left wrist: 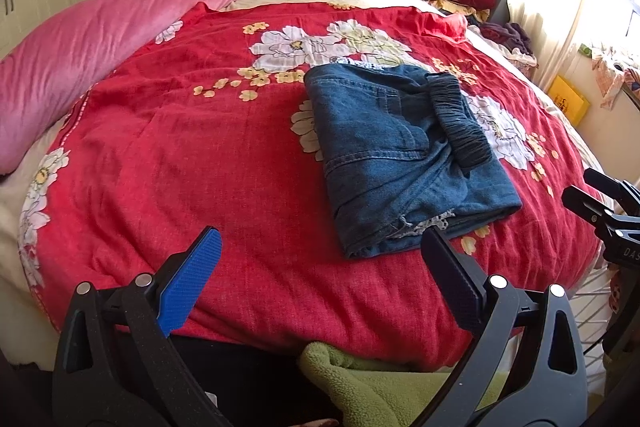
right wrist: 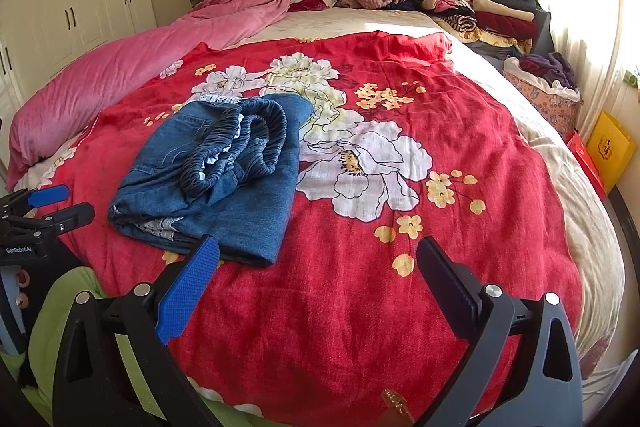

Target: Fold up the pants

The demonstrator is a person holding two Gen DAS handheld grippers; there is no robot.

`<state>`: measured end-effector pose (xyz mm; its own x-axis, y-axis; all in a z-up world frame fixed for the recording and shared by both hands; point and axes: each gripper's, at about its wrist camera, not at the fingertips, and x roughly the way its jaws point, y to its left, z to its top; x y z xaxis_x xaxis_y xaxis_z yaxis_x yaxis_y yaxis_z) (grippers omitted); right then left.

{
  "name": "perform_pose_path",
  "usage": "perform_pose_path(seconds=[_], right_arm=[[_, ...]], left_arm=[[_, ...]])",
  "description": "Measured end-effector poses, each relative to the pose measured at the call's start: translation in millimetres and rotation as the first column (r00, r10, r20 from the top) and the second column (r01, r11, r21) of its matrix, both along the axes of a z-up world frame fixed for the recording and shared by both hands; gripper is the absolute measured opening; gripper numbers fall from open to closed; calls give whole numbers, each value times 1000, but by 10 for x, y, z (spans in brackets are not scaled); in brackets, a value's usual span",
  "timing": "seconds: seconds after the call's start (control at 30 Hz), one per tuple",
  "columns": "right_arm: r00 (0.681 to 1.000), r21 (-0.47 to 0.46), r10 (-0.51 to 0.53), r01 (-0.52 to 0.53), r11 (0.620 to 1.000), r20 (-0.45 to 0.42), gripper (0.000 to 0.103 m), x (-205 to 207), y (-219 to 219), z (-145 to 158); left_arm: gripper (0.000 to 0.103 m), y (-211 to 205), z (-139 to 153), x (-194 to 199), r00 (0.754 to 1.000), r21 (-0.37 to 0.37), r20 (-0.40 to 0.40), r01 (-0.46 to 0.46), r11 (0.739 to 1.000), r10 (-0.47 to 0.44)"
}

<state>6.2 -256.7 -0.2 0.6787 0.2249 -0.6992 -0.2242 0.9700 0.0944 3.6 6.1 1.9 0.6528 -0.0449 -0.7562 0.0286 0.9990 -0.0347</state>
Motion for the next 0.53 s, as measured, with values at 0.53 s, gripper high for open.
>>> perform_pose_path(seconds=[0.53], right_arm=[[945, -33, -325, 324, 945, -25, 99, 1008, -1425, -225]], left_arm=[[93, 1485, -80, 937, 953, 66, -120, -273, 960, 279]])
